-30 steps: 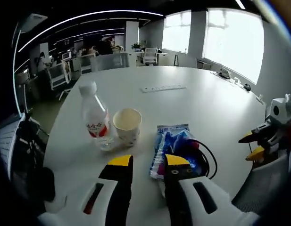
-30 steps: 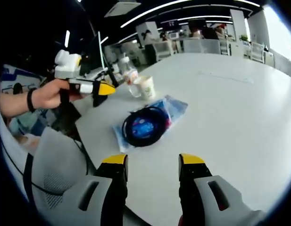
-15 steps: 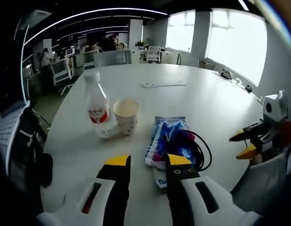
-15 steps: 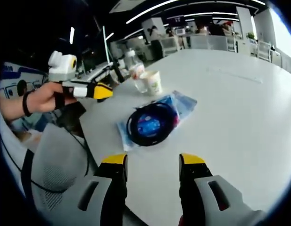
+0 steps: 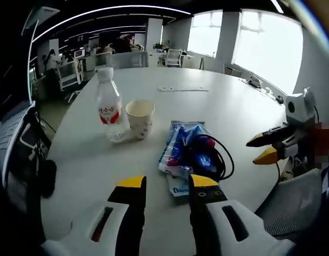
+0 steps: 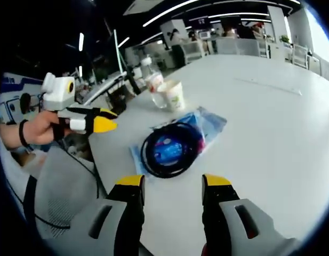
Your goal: Arrange the tabletop items into an orderly group along one side of the table until the central work area is clear of visible clutter.
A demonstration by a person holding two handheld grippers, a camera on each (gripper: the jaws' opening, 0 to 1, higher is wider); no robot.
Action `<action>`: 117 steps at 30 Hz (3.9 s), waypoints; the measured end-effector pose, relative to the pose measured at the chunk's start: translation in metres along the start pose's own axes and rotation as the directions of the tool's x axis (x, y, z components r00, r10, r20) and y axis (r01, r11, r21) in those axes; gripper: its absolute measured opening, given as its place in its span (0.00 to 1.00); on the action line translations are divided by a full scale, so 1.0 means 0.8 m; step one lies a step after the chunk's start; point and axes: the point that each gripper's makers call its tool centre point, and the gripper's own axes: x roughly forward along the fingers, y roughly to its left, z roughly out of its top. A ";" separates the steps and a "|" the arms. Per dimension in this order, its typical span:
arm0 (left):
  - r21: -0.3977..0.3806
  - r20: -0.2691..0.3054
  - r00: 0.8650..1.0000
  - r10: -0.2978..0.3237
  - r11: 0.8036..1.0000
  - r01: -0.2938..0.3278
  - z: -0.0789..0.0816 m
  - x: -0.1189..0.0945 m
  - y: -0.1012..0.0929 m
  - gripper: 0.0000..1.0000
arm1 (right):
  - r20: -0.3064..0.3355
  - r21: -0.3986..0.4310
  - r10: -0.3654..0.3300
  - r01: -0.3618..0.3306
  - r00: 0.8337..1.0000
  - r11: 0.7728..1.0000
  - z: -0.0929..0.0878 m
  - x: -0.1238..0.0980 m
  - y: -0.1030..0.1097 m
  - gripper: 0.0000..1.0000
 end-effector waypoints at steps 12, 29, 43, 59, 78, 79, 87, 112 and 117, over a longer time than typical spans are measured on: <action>-0.006 0.007 1.000 0.018 1.000 -0.018 0.001 -0.012 0.014 0.31 | -0.028 0.054 -0.029 0.030 0.999 0.998 0.006 0.033 -0.008 0.37; -0.016 0.020 0.999 0.040 0.999 -0.039 0.003 -0.028 0.029 0.30 | -0.057 0.149 -0.054 0.062 0.997 0.987 0.001 0.069 -0.013 0.35; -0.066 0.026 0.999 0.046 0.997 -0.044 -0.001 -0.033 0.027 0.30 | -0.079 0.208 -0.095 0.110 0.992 0.972 0.005 0.087 -0.023 0.22; -0.055 0.012 0.999 0.051 0.997 -0.050 -0.004 -0.032 0.028 0.29 | -0.070 0.230 -0.133 0.146 0.989 0.962 0.008 0.076 -0.037 0.02; -0.047 0.027 0.999 0.032 0.998 -0.030 0.003 -0.028 0.023 0.28 | 0.052 0.155 -0.093 0.084 0.994 0.984 0.061 0.047 -0.002 0.00; -0.046 0.027 0.999 0.030 0.999 -0.029 0.003 -0.028 0.022 0.29 | 0.057 0.151 -0.091 0.081 0.994 0.985 0.063 0.046 0.000 0.00; -0.050 0.033 0.999 0.023 0.999 -0.022 0.008 -0.027 0.021 0.28 | 0.092 0.096 -0.056 0.047 0.994 0.994 0.075 0.031 0.020 0.00; -0.059 0.030 0.999 0.014 0.998 -0.012 0.003 -0.025 0.013 0.27 | 0.163 0.025 -0.022 0.018 0.986 1.000 0.110 -0.008 0.045 0.00; -0.063 0.029 1.000 0.013 0.998 -0.011 0.002 -0.025 0.013 0.27 | 0.184 0.026 -0.031 0.026 0.982 0.999 0.114 -0.025 0.043 0.00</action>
